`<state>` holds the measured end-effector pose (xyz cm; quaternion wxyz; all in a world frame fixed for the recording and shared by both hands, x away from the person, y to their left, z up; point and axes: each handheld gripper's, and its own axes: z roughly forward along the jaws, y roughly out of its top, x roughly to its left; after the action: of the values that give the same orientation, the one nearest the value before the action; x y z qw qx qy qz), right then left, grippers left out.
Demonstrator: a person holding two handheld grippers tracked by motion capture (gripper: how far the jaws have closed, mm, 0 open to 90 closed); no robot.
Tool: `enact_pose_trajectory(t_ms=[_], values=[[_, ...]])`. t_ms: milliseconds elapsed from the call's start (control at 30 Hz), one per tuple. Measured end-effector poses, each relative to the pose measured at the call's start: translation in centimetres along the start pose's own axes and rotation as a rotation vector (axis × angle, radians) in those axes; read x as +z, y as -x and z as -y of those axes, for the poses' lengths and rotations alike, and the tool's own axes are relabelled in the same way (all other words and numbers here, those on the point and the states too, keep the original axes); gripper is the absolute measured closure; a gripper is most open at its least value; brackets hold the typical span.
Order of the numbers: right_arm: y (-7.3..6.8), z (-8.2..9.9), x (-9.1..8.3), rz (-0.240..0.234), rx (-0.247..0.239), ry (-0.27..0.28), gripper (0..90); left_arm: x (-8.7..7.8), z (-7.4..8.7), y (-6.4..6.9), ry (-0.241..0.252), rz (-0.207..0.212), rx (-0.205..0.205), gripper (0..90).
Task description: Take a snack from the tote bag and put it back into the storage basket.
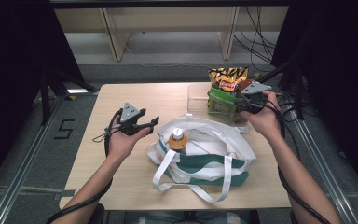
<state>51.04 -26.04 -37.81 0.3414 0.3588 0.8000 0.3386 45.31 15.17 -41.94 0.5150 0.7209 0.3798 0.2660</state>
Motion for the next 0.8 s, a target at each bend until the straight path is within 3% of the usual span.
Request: enact_pose_trajectory(t_ms=[167, 333, 467, 567, 667, 700, 800], values=[[-0.2, -0.4, -1.4, -0.002, 0.055, 0.050, 57.7, -0.2, -0.1, 0.0, 0.015, -0.003, -0.007, 35.5], [-0.7, -0.3, -2.9, -0.053, 0.141, 0.112, 50.6, -0.5, -0.2, -0.1, 0.031, -0.006, -0.013, 36.0], [-1.4, -0.2, -4.3, -0.101, 0.161, 0.166, 47.3, -0.5, 0.0, -0.3, 0.030, -0.006, -0.019, 36.0], [-2.5, -0.2, -5.2, -0.155, 0.188, 0.173, 45.6, -0.4, 0.1, -0.3, 0.029, -0.002, -0.018, 36.0], [-3.5, -0.3, -5.3, -0.179, 0.176, 0.189, 45.1, -0.5, 0.1, -0.3, 0.028, -0.003, -0.019, 36.0], [-3.9, -0.4, -5.5, -0.203, 0.190, 0.172, 45.0, -0.5, 0.1, -0.3, 0.031, -0.005, -0.021, 36.0], [-4.9, -0.7, -5.6, -0.246, 0.173, 0.198, 44.3, -0.6, -0.2, -0.1, 0.037, -0.005, -0.015, 36.0]])
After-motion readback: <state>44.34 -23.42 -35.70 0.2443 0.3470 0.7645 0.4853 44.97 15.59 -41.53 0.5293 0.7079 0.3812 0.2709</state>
